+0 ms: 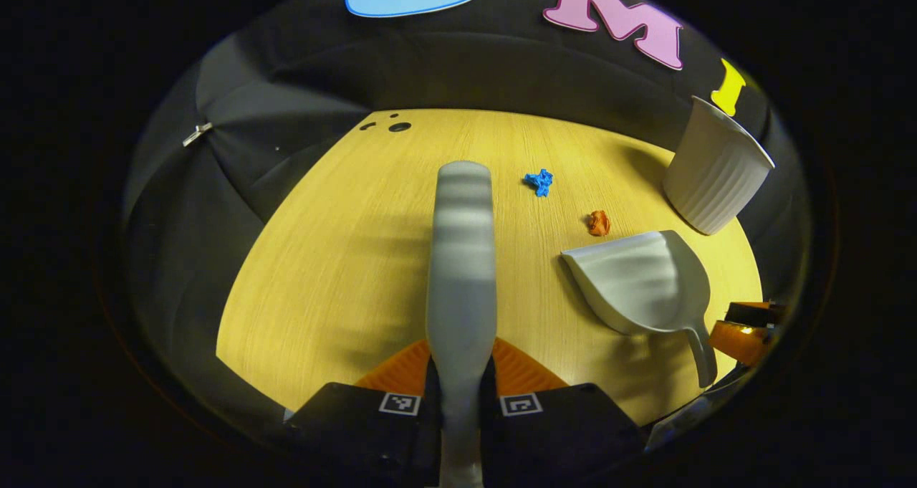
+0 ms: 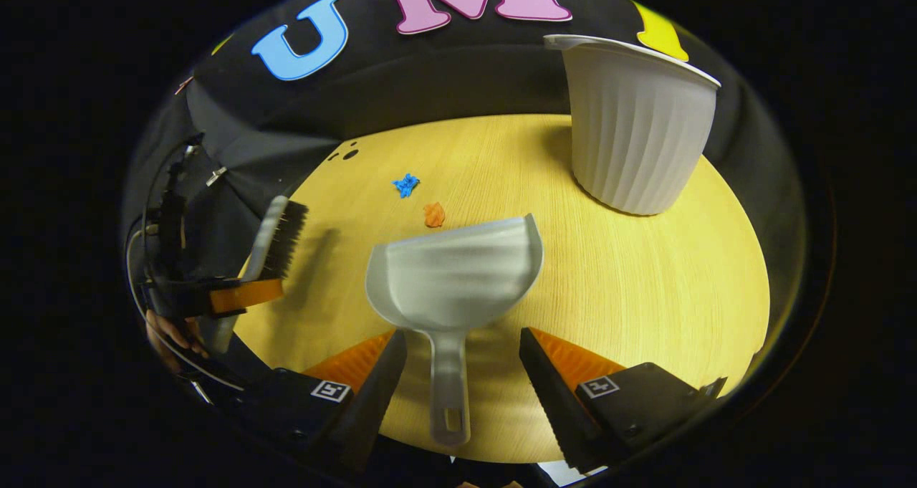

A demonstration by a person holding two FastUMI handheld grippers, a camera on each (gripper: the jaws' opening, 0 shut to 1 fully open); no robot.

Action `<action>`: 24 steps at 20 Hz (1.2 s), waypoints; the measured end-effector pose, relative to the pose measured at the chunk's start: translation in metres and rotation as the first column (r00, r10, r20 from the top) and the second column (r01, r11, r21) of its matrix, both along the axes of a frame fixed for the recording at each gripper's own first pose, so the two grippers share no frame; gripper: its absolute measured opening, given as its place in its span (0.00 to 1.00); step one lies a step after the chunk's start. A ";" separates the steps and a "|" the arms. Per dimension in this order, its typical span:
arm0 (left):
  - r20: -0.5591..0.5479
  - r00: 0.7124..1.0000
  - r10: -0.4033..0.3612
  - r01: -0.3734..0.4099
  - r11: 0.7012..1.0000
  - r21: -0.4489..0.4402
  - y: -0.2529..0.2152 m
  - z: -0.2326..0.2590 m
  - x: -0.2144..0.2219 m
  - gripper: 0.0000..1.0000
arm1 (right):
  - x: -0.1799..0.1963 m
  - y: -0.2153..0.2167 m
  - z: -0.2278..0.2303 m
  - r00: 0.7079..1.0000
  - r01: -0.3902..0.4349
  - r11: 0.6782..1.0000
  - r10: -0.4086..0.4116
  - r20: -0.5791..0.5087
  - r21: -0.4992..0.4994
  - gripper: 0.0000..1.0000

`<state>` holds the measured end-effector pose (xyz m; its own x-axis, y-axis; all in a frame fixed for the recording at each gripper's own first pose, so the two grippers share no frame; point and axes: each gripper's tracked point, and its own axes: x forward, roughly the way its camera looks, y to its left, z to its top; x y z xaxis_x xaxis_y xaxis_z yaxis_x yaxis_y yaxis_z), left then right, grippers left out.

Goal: Pick up the small broom and dustpan from the desktop, sweep the trash into the dustpan with the broom, and then empty the trash into the garbage bin.

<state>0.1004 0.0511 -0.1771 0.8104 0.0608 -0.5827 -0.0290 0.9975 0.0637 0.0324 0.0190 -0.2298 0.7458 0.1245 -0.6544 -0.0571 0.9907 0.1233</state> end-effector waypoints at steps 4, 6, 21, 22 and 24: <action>0.006 1.000 0.006 -0.006 1.000 -0.004 0.002 0.004 -0.022 0.27 | 0.003 0.010 -0.029 0.997 -0.018 0.999 0.015 -0.073 -0.036 1.00; 0.007 1.000 0.011 -0.011 1.000 0.005 0.004 0.003 -0.029 0.25 | 0.002 0.012 -0.043 0.994 -0.036 0.997 0.029 -0.104 -0.063 0.99; -0.029 0.999 0.029 -0.032 0.991 -0.130 -0.003 -0.015 -0.050 0.26 | 0.025 0.005 -0.076 0.980 0.019 0.988 -0.049 -0.193 -0.154 0.54; -0.028 0.999 0.030 -0.033 0.991 -0.133 -0.005 -0.015 -0.049 0.26 | 0.027 0.007 -0.077 0.978 0.035 0.990 -0.062 -0.202 -0.133 0.54; -0.026 0.999 0.029 -0.032 0.990 -0.136 -0.008 -0.015 -0.048 0.27 | 0.031 0.010 -0.078 0.973 0.054 0.995 -0.070 -0.218 -0.082 0.48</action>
